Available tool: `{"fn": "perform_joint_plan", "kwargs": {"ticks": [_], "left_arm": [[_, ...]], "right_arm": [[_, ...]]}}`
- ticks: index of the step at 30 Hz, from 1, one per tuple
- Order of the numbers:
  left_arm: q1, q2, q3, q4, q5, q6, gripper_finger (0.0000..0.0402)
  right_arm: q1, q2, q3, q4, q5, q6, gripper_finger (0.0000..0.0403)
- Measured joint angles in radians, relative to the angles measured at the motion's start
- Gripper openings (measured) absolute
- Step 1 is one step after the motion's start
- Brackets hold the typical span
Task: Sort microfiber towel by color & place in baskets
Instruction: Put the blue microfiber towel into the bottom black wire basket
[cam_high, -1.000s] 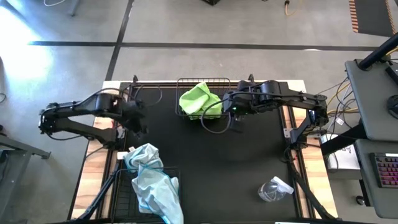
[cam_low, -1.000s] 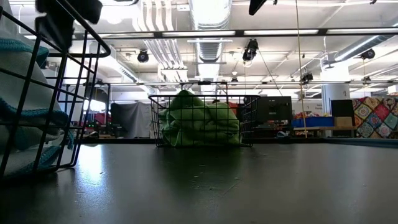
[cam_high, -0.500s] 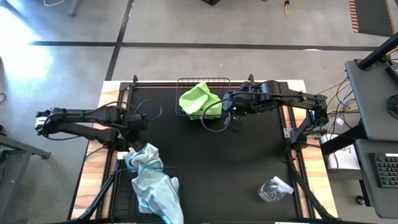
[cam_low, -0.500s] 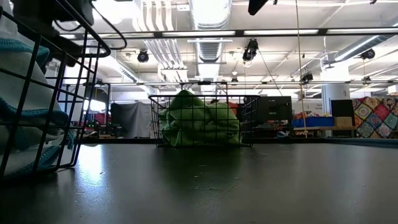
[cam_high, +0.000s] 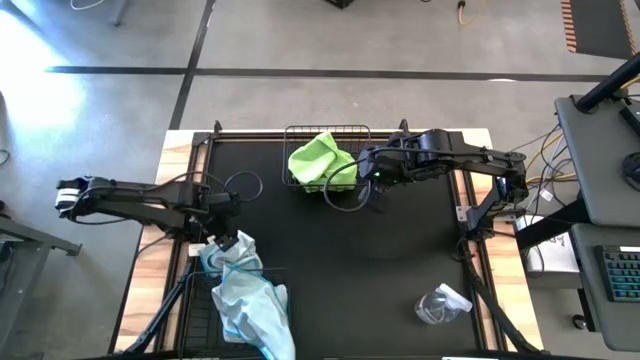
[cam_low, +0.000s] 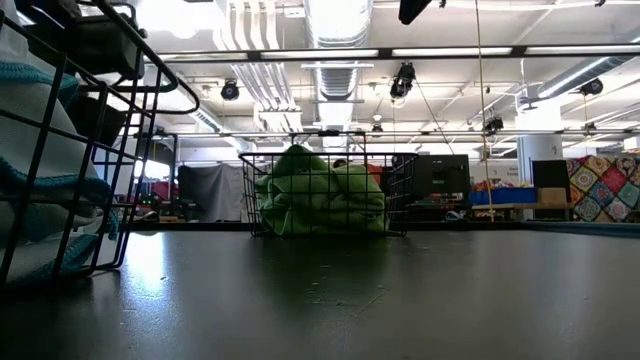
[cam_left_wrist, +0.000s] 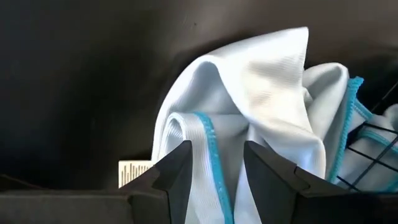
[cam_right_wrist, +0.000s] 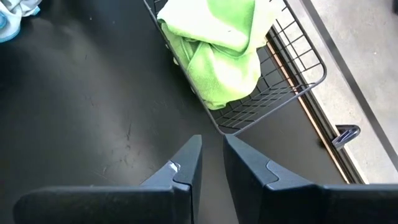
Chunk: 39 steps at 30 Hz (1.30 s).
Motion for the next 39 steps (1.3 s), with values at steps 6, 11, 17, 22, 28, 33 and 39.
{"fn": "perform_joint_plan", "kwargs": {"ticks": [6, 11, 17, 22, 28, 33, 39], "left_arm": [[0.0, 0.006, -0.049, 0.047, -0.003, -0.018, 0.013], [0.0, 0.029, -0.077, 0.08, -0.009, -0.031, 0.013], [0.0, 0.072, -0.105, 0.119, 0.01, -0.071, 0.013], [0.0, 0.107, -0.112, 0.138, 0.015, -0.071, 0.0129], [0.0, 0.134, -0.108, 0.152, 0.015, -0.07, 0.0106], [0.0, 0.138, -0.1, 0.169, 0.014, -0.067, 0.006], [0.0, 0.138, -0.089, 0.183, 0.012, -0.059, 0.0006]], "right_arm": [[0.0, 0.0, 0.0, -0.001, 0.0, 0.0, 0.0059], [0.0, 0.0, 0.0, -0.007, 0.0, -0.008, 0.0059], [0.0, 0.0, 0.0, -0.01, 0.0, -0.008, 0.0059], [0.0, 0.0, 0.0, -0.014, 0.0, -0.011, 0.0059], [0.0, 0.0, 0.0, -0.014, 0.0, -0.01, 0.0059], [0.0, 0.0, 0.0, -0.014, 0.0, -0.01, 0.0059], [0.0, 0.0, 0.0, -0.014, 0.0, -0.009, 0.0059]]}}
